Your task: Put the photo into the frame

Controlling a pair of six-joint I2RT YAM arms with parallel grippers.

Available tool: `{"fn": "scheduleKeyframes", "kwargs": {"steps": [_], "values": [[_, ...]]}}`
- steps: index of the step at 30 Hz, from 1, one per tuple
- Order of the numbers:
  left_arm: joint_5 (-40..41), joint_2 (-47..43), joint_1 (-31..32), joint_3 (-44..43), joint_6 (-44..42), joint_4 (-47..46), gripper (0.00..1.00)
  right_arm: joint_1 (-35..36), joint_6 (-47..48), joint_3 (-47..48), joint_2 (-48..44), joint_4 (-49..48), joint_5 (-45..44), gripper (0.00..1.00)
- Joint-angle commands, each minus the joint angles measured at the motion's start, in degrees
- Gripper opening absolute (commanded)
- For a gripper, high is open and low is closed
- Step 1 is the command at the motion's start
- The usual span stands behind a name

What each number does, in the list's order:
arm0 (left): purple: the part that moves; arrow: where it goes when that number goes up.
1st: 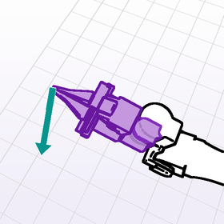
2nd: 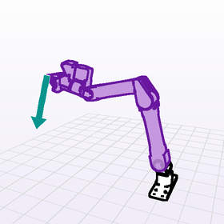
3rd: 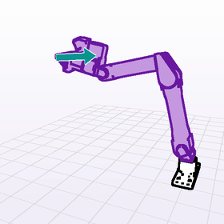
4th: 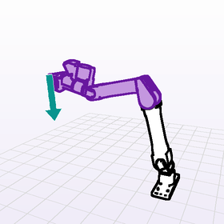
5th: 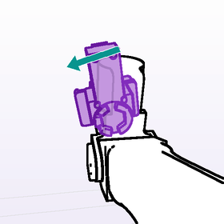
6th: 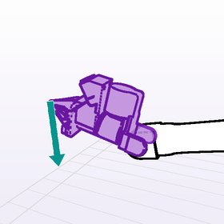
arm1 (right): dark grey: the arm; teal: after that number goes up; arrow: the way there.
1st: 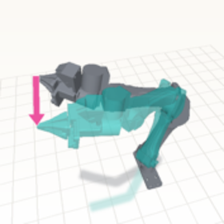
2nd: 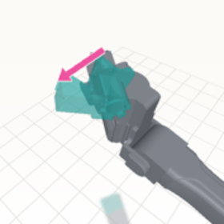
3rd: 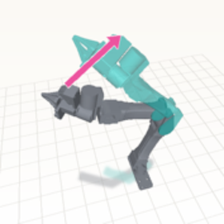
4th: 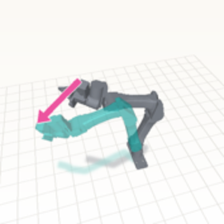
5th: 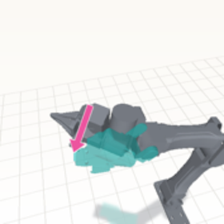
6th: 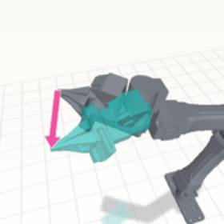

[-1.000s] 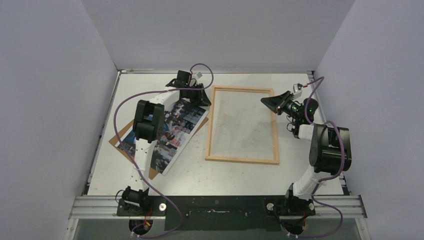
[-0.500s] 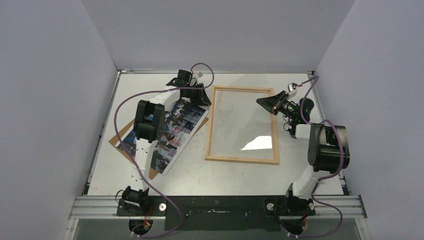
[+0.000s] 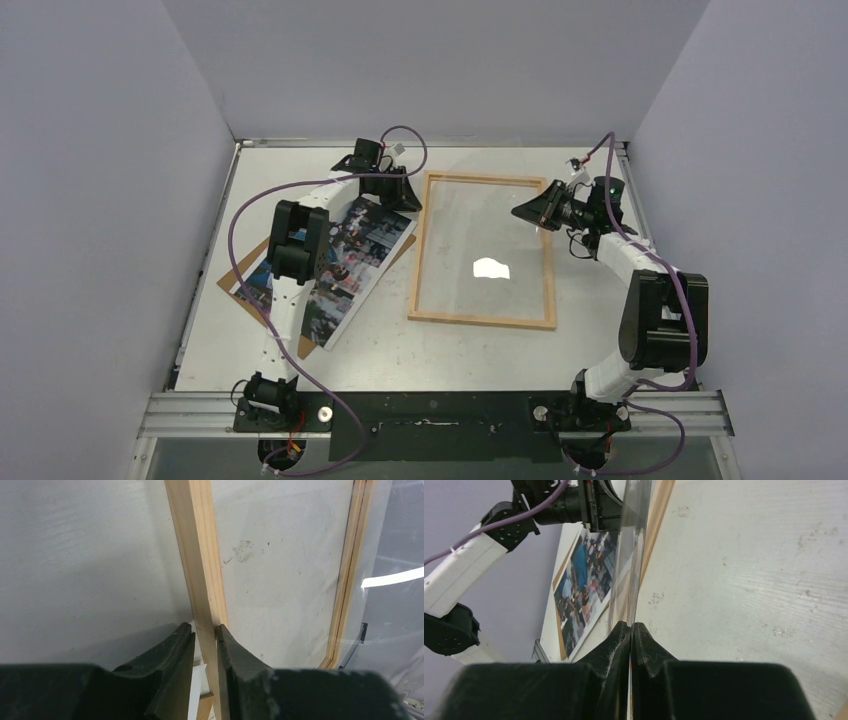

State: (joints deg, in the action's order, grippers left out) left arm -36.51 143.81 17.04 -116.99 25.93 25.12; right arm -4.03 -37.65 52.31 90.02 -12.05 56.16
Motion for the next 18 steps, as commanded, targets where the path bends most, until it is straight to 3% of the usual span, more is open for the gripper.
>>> {"fn": "scheduleKeyframes", "kwargs": {"steps": [1,18], "values": [[5.2,3.5,-1.0,-0.6,-1.9,2.5,0.21,0.6,6.5,1.5,0.4,7.1,-2.2,0.0],[3.2,4.7,-1.5,-2.8,-0.2,3.1,0.19,0.6,3.4,1.0,-10.0,0.9,-2.0,0.0]]}}
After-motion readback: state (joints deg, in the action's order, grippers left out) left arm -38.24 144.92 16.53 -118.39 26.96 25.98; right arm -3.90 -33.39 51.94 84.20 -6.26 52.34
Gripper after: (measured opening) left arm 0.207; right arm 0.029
